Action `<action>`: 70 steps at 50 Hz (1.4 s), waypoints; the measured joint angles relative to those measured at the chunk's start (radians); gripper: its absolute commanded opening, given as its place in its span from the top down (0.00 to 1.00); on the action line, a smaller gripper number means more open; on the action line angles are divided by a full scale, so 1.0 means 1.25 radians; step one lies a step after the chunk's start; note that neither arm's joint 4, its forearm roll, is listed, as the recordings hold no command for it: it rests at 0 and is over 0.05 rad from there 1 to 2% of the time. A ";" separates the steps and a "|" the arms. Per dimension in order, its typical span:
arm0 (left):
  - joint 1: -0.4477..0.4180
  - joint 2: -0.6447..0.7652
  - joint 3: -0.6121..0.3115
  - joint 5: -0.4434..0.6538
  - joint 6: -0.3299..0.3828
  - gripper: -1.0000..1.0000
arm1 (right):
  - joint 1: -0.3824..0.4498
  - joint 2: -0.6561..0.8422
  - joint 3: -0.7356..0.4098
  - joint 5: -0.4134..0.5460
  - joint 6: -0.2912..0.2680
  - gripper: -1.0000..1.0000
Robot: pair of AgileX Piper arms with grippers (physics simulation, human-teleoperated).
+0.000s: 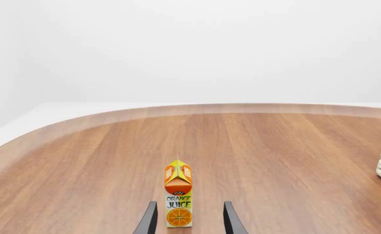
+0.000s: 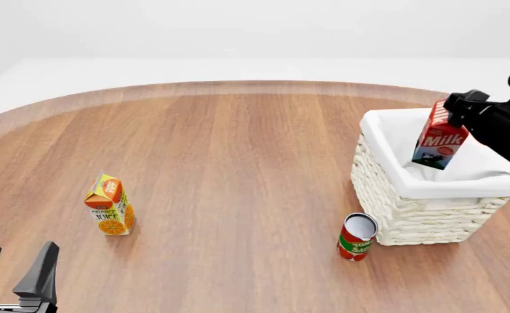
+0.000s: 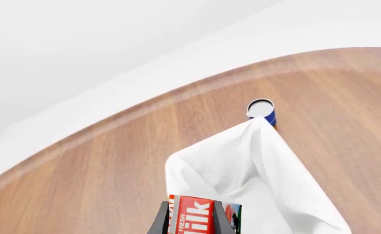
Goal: Pick the milk and place it in the basket.
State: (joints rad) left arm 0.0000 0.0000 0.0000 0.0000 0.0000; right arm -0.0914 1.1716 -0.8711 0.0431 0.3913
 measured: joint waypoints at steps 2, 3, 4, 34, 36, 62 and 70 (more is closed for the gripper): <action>0.000 0.000 0.000 0.000 0.000 0.00 | -0.001 0.003 0.000 -0.002 -0.001 1.00; 0.000 0.000 0.000 0.000 0.000 0.00 | -0.001 0.004 0.001 -0.003 -0.001 1.00; 0.000 0.000 0.000 0.000 0.000 0.00 | -0.001 0.006 0.001 -0.004 -0.001 1.00; 0.000 0.000 0.000 0.000 0.000 0.00 | -0.009 0.055 0.001 -0.036 -0.006 1.00; 0.000 0.000 0.000 0.000 0.000 0.00 | -0.010 0.058 -0.001 -0.037 -0.006 1.00; 0.000 0.000 0.000 0.000 0.000 0.00 | -0.019 0.113 -0.025 -0.056 -0.013 1.00; 0.000 0.000 0.000 0.000 0.000 0.00 | -0.021 0.133 -0.026 -0.067 -0.014 1.00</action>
State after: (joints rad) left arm 0.0000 0.0000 0.0000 0.0000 0.0000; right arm -0.1172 1.3372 -0.9041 -0.0408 0.3738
